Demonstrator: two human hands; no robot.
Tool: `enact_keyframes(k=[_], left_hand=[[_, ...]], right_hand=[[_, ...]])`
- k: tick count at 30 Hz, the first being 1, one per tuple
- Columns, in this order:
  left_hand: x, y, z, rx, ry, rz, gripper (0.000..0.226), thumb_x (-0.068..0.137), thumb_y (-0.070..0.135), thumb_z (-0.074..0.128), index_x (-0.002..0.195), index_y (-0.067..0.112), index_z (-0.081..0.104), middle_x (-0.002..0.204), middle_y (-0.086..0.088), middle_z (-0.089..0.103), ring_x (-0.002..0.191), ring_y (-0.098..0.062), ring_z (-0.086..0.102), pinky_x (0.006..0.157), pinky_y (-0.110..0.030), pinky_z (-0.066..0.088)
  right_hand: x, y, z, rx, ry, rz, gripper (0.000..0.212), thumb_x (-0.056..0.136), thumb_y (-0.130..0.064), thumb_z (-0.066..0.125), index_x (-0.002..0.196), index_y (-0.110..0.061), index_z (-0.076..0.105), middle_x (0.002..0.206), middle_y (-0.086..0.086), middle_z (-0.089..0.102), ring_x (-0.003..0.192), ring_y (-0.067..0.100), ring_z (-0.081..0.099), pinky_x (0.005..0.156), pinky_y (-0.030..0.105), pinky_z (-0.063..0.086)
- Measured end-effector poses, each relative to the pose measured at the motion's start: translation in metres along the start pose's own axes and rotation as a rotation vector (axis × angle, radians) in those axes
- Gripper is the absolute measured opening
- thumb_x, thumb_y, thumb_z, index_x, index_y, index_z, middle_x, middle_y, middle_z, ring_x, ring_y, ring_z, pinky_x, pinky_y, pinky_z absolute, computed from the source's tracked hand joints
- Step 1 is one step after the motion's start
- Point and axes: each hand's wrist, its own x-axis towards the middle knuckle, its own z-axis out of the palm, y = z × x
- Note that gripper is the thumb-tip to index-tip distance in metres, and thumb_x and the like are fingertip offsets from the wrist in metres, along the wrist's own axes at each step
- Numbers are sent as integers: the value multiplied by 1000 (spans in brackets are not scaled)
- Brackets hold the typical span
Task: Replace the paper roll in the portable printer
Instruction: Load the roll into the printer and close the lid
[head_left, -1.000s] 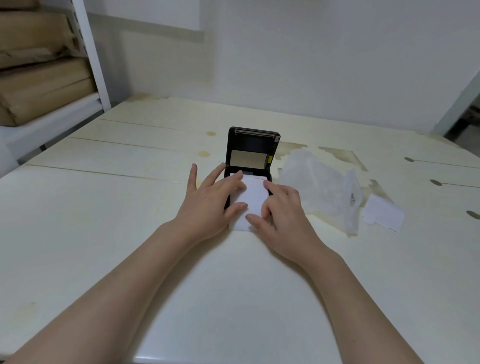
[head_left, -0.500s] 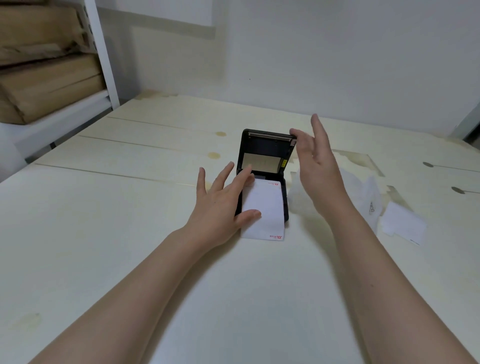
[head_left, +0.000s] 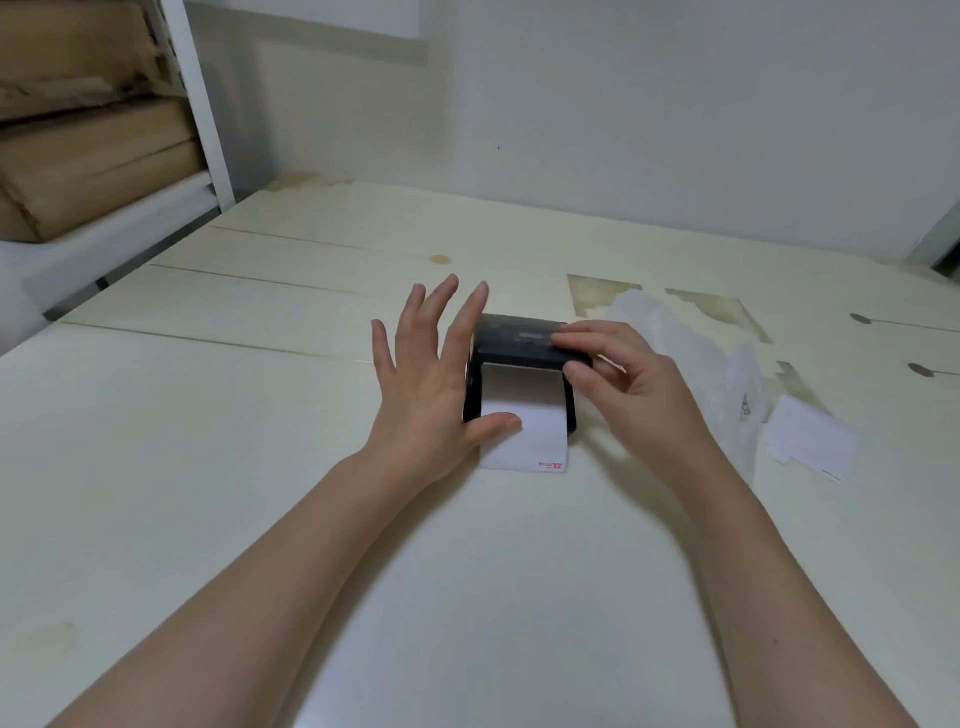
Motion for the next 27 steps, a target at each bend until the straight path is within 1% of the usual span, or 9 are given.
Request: enact_keyframes(k=[2,4,6,9,14,18,22,25,27], left_hand=[[0,0,-2,38,-13,24,114,65,59,77,153,39,7,163,1,4,152,-28,-7,116,-64,-4],[0,0,-3,81,-9,56,109,64,60,77,152,42,16,163,0,6,153,-29,-6,116,-66,-3],[-1,-1,-4,118,-4,83,105,62,60,79,149,45,23,163,-1,8,152,-31,-4,115,-68,0],[-3,-3,-3,141,-4,93,98,60,58,81,144,47,33,164,-2,13,152,-32,1,114,-68,2],[-2,-7,-2,147,-39,122,68,67,56,77,131,45,57,162,5,26,153,-30,7,113,-68,-1],[-3,-7,-4,107,-91,75,61,74,58,71,133,50,53,162,14,23,154,-23,0,116,-63,-7],[-7,-1,-5,66,-155,2,56,85,70,38,137,51,46,159,22,26,154,-14,-1,120,-57,-7],[-6,6,-2,10,-119,-75,36,99,49,41,132,49,53,155,23,35,153,-13,9,121,-53,-3],[-6,11,2,-72,-53,-130,33,99,40,48,130,43,58,153,18,41,151,-17,20,121,-52,7]], right_hand=[[-3,5,-1,-46,-22,-8,27,92,-15,61,110,-32,70,125,-11,58,125,7,53,109,34,41],[-4,7,0,-112,-39,-33,28,90,-19,62,112,-35,69,125,-15,56,127,9,50,110,34,39],[-5,9,2,-202,-82,-47,31,90,-15,63,113,-34,69,124,-17,55,126,6,47,108,24,35],[-6,13,6,-361,-104,-87,30,89,-10,64,112,-26,71,123,-9,57,122,12,46,99,6,29],[-5,15,6,-421,-90,-109,27,89,-10,65,111,-24,73,123,-7,58,119,10,46,95,0,25],[-5,13,7,-417,-97,-89,27,89,-9,65,110,-23,74,123,-7,58,118,8,45,94,-3,24],[-5,11,9,-428,-92,-80,27,87,-7,66,108,-22,74,122,-8,58,114,6,44,91,-5,23],[-8,9,10,-423,-69,-59,25,89,-9,65,108,-22,75,120,-9,59,112,5,45,91,-4,24],[-9,7,14,-388,-3,-40,23,90,-12,63,108,-20,74,117,-8,61,110,7,50,93,1,31]])
